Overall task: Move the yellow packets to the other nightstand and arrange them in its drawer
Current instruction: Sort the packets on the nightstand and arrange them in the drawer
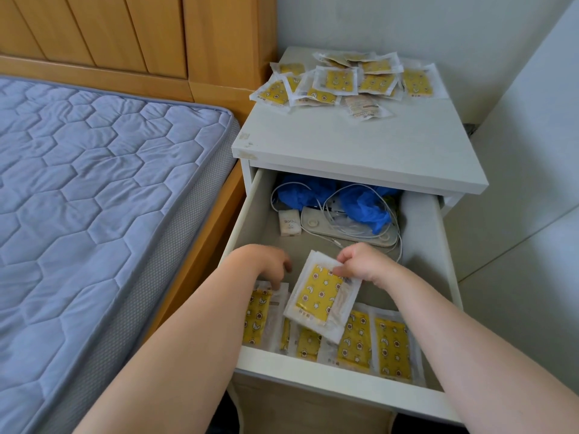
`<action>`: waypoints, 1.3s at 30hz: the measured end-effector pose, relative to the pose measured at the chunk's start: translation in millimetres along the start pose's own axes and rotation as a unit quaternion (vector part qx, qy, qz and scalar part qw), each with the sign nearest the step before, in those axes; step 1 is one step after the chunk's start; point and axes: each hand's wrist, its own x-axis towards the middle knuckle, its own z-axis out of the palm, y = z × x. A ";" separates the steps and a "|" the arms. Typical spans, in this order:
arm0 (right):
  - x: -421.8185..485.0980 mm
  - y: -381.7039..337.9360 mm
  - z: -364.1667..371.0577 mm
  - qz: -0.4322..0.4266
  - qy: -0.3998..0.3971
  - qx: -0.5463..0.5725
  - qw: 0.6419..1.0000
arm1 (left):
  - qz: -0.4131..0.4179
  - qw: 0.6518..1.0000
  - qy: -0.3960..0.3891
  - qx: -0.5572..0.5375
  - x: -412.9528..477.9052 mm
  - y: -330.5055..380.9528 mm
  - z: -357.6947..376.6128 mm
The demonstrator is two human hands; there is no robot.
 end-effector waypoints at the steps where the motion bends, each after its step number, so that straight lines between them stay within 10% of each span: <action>1: 0.7 -1.3 6.9 0.002 -0.026 -0.038 0.999 | -0.008 0.999 -0.028 0.032 -0.1 0.3 2.2; 29: -4.0 -9.6 56.2 -0.089 -0.150 -0.301 0.937 | -0.067 0.975 -0.176 0.119 3.5 5.6 10.1; 39: -23.8 -16.5 10.4 -0.088 0.029 -0.192 0.977 | 0.045 0.993 0.110 0.025 -10.9 16.4 0.1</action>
